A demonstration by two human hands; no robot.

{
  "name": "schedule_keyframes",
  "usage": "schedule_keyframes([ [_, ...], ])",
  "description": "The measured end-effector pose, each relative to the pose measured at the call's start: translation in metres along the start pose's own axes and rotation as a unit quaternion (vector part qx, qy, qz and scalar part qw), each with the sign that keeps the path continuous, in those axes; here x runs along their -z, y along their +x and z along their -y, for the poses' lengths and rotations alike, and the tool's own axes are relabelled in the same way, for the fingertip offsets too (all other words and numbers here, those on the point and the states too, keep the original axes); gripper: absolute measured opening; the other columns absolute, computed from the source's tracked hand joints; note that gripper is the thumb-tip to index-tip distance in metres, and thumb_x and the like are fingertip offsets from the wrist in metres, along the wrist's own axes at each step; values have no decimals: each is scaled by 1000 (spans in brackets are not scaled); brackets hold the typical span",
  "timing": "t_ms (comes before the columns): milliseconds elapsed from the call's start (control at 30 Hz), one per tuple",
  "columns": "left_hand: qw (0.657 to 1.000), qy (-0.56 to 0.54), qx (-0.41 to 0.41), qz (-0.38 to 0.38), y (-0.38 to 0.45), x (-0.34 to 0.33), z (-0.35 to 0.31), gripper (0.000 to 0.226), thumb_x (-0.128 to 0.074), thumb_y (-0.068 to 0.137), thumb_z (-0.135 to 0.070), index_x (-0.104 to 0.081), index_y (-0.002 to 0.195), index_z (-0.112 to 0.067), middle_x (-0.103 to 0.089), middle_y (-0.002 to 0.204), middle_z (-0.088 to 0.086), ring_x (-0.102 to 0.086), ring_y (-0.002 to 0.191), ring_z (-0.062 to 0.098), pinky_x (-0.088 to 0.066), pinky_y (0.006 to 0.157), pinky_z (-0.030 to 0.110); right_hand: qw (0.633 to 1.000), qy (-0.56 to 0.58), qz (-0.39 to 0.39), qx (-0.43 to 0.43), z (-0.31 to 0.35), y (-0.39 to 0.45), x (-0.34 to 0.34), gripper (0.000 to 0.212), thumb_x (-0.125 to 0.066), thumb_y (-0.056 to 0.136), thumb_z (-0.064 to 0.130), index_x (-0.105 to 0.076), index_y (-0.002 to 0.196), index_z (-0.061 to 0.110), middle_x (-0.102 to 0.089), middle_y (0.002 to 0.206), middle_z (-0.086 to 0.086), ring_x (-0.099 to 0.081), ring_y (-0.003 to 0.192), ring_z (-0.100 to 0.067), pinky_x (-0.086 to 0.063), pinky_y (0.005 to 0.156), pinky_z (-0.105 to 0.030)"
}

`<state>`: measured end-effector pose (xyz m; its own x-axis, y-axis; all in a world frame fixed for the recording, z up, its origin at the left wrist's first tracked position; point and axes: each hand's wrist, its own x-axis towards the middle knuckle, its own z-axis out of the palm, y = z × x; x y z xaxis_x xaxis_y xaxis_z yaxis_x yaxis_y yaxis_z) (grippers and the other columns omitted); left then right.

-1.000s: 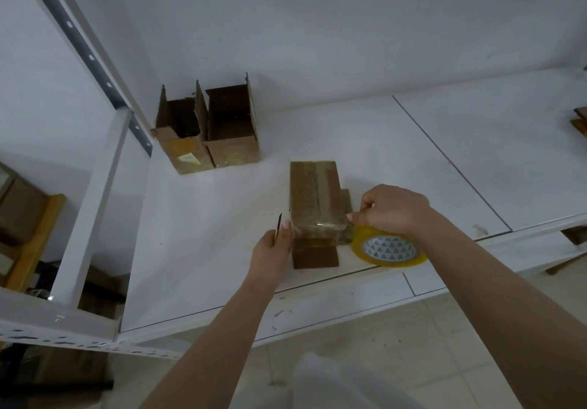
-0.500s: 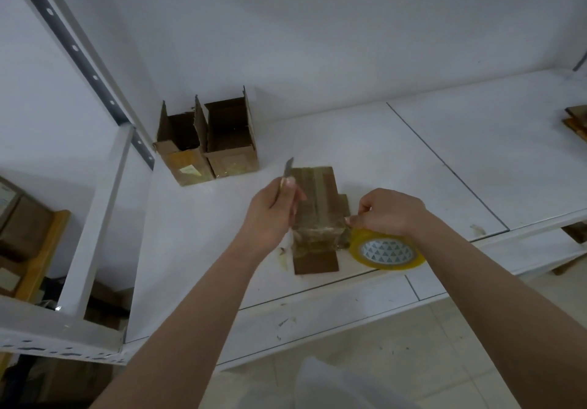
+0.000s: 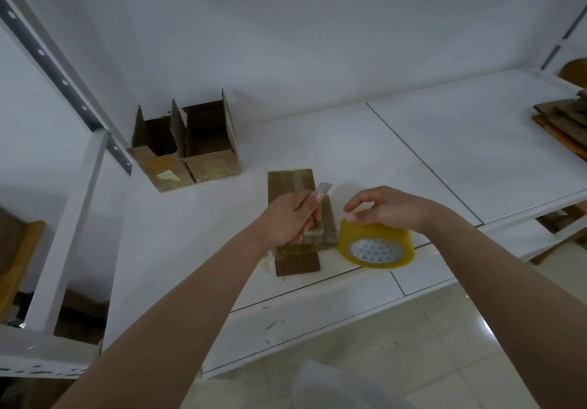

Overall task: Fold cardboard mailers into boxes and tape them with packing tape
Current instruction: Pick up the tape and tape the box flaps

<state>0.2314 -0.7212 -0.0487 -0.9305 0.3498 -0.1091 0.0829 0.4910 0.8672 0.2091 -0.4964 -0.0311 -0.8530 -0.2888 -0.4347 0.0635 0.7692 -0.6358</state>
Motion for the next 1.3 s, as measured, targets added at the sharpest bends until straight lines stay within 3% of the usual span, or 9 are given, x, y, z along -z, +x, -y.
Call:
schedule_keyframes([
  [133, 999, 34, -4, 39, -3, 4, -2, 45, -34, 101, -48, -55, 78, -16, -51, 57, -5, -49, 48, 8, -46, 51, 20, 971, -235, -38, -31, 3, 3, -2, 39, -55, 85, 65, -60, 118, 44, -53, 132, 12, -52, 119, -15, -41, 93, -35],
  [233, 987, 129, -2, 91, -4, 4, -11, 45, -35, 100, -50, -55, 71, -24, -56, 59, -11, -54, 53, 4, -51, 60, 18, 988, -156, -3, -6, 3, -2, 4, 31, -55, 90, 57, -69, 112, 40, -65, 120, 9, -59, 104, -12, -46, 95, -36],
  [333, 962, 252, 13, 108, 0, 3, -23, 49, -34, 100, -50, -56, 66, -24, -58, 58, -10, -54, 51, 3, -50, 72, 28, 995, -99, 7, 1, 4, -9, 6, 29, -56, 93, 50, -72, 112, 35, -68, 112, 3, -61, 100, -16, -48, 97, -40],
  [567, 899, 421, 41, 116, 19, -14, -42, 57, -28, 103, -45, -64, 77, -9, -60, 66, 4, -57, 61, 19, -49, 70, 34, 988, -136, -72, -17, 7, -17, -2, 26, -55, 91, 52, -73, 105, 39, -62, 99, 12, -59, 97, -15, -43, 85, -33],
  [767, 920, 379, 40, 91, 18, -9, -31, 54, -31, 101, -48, -57, 65, -17, -56, 57, -3, -57, 54, 14, -48, 67, 31, 996, -40, -66, -35, 5, -22, -6, 23, -62, 87, 48, -75, 100, 33, -69, 103, 3, -63, 95, -19, -48, 95, -40],
  [900, 977, 183, 72, 84, 12, 0, -12, 49, -37, 100, -50, -54, 64, -21, -54, 53, -11, -53, 50, 7, -49, 61, 24, 997, 50, -48, -35, 5, -28, -8, 23, -67, 87, 37, -77, 97, 18, -73, 88, -10, -70, 84, -30, -56, 84, -40],
  [1000, 993, 77, 80, 33, 10, -1, -3, 48, -38, 99, -51, -53, 66, -20, -52, 50, -12, -51, 47, 5, -47, 55, 19, 996, 72, -34, -49, 6, -30, -12, 23, -66, 89, 28, -76, 96, 9, -73, 84, -17, -71, 82, -34, -57, 71, -37],
  [1133, 992, 109, 63, 7, 11, -4, -5, 51, -36, 99, -54, -52, 65, -20, -50, 48, -12, -46, 43, 5, -42, 52, 20, 995, 69, -28, -70, 8, -31, -13, 23, -63, 92, 26, -74, 100, 7, -73, 89, -18, -71, 85, -34, -58, 72, -37],
  [1300, 979, 164, 78, 90, 6, -1, -17, 51, -38, 98, -55, -48, 59, -23, -47, 52, -10, -47, 52, 10, -44, 65, 25, 997, -3, -64, -50, 7, -31, -12, 28, -61, 90, 40, -75, 98, 17, -71, 100, -8, -66, 95, -26, -49, 95, -45],
])
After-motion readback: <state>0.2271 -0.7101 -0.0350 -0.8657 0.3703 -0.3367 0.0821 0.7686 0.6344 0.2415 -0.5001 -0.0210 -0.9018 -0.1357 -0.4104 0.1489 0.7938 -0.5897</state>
